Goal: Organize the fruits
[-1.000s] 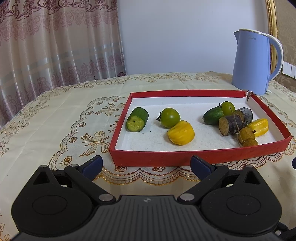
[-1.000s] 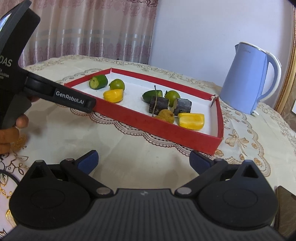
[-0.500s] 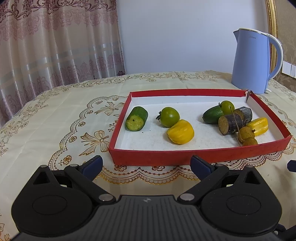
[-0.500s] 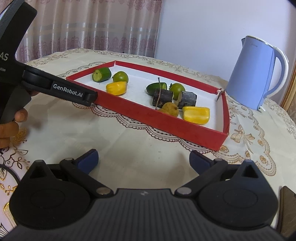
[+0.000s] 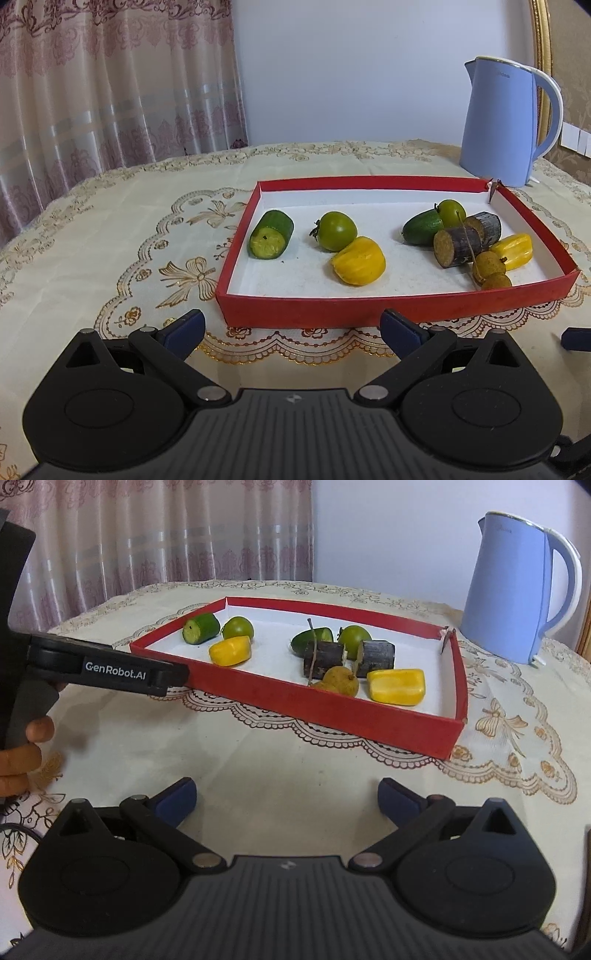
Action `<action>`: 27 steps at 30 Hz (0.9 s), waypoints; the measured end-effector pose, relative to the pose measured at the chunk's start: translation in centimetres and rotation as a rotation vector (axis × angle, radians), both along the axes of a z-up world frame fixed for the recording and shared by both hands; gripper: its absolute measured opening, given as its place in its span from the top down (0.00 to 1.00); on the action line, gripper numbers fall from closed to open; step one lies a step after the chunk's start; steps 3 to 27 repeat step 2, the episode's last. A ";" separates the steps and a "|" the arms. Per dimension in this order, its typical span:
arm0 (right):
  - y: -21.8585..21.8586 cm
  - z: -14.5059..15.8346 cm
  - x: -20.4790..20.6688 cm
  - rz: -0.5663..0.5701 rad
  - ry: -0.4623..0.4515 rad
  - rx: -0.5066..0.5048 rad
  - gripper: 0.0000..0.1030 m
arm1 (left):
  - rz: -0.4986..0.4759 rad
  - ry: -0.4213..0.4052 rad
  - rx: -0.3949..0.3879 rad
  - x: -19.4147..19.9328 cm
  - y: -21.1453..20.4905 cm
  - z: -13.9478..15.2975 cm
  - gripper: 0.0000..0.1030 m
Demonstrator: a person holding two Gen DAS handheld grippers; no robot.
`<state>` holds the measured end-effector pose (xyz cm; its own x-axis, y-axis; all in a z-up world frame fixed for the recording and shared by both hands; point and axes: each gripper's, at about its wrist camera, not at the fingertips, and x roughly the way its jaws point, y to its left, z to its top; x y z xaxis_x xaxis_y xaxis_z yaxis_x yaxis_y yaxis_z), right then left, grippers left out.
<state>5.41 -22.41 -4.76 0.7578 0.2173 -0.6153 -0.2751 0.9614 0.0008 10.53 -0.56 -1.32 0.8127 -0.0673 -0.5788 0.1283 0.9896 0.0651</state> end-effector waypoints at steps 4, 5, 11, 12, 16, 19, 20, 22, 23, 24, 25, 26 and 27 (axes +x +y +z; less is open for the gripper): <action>0.0 0.0 0.0 0.000 0.001 0.003 0.00 | 0.007 0.012 -0.016 0.1 0.3 0.0 0.01; 0.0 0.0 0.0 0.000 0.001 0.003 0.00 | 0.007 0.012 -0.016 0.1 0.3 0.0 0.01; 0.0 0.0 0.0 0.000 0.001 0.003 0.00 | 0.007 0.012 -0.016 0.1 0.3 0.0 0.01; 0.0 0.0 0.0 0.000 0.001 0.003 0.00 | 0.007 0.012 -0.016 0.1 0.3 0.0 0.01; 0.0 0.0 0.0 0.000 0.001 0.003 0.00 | 0.007 0.012 -0.016 0.1 0.3 0.0 0.01; 0.0 0.0 0.0 0.000 0.001 0.003 0.00 | 0.007 0.012 -0.016 0.1 0.3 0.0 0.01; 0.0 0.0 0.0 0.000 0.001 0.003 0.00 | 0.007 0.012 -0.016 0.1 0.3 0.0 0.01; 0.0 0.0 0.0 0.000 0.001 0.003 0.00 | 0.007 0.012 -0.016 0.1 0.3 0.0 0.01; 0.0 0.0 0.0 0.000 0.001 0.003 0.00 | 0.007 0.012 -0.016 0.1 0.3 0.0 0.01; 0.0 0.0 0.0 0.000 0.001 0.003 0.00 | 0.007 0.012 -0.016 0.1 0.3 0.0 0.01; 0.0 0.0 0.0 0.000 0.001 0.003 0.00 | 0.007 0.012 -0.016 0.1 0.3 0.0 0.01; 0.0 0.0 0.0 0.000 0.001 0.003 0.00 | 0.007 0.012 -0.016 0.1 0.3 0.0 0.01; 0.0 0.0 0.0 0.000 0.001 0.003 0.00 | 0.007 0.012 -0.016 0.1 0.3 0.0 0.01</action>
